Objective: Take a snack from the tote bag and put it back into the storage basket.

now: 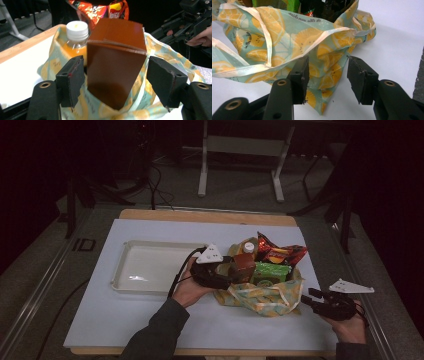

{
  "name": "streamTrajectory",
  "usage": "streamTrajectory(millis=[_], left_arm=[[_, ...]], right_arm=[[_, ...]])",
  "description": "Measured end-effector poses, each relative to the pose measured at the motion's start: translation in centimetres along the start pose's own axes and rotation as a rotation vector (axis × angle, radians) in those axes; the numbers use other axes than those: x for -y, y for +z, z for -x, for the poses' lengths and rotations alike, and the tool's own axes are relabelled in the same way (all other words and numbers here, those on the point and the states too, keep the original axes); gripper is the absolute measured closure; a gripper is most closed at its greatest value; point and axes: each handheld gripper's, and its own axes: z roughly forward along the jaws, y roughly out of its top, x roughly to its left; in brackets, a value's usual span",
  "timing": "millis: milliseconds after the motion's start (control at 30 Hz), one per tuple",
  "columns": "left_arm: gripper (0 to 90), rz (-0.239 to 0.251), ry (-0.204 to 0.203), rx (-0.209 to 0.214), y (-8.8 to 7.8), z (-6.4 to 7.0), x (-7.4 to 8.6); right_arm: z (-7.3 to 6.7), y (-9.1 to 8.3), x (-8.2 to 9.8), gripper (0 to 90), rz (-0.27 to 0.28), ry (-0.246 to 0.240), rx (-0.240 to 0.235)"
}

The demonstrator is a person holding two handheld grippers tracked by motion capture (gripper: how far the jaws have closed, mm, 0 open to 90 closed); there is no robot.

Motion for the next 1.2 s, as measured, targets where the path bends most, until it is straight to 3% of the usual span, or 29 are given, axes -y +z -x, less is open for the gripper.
streamTrajectory(millis=[167,300,600,833,1200], left_arm=[[28.3,0.013,0.024,0.003,1.0,0.3,-0.4],[35.6,0.027,0.032,-0.009,1.4,0.3,-0.6],[40.8,0.021,0.061,-0.039,1.7,0.4,-0.7],[42.4,0.017,0.09,-0.023,1.6,0.5,-0.8],[42.7,0.042,0.079,0.01,1.1,0.3,-1.0]], right_arm=[[-0.1,0.1,0.0,51.1,0.001,-0.008,-0.007],[-0.1,0.1,-0.1,51.1,0.002,-0.008,-0.009],[-0.2,0.1,-0.2,51.1,0.006,-0.013,-0.014],[-0.3,0.2,-0.2,51.2,0.008,-0.019,-0.016],[-0.1,0.0,-0.1,51.3,0.004,-0.015,-0.013]])
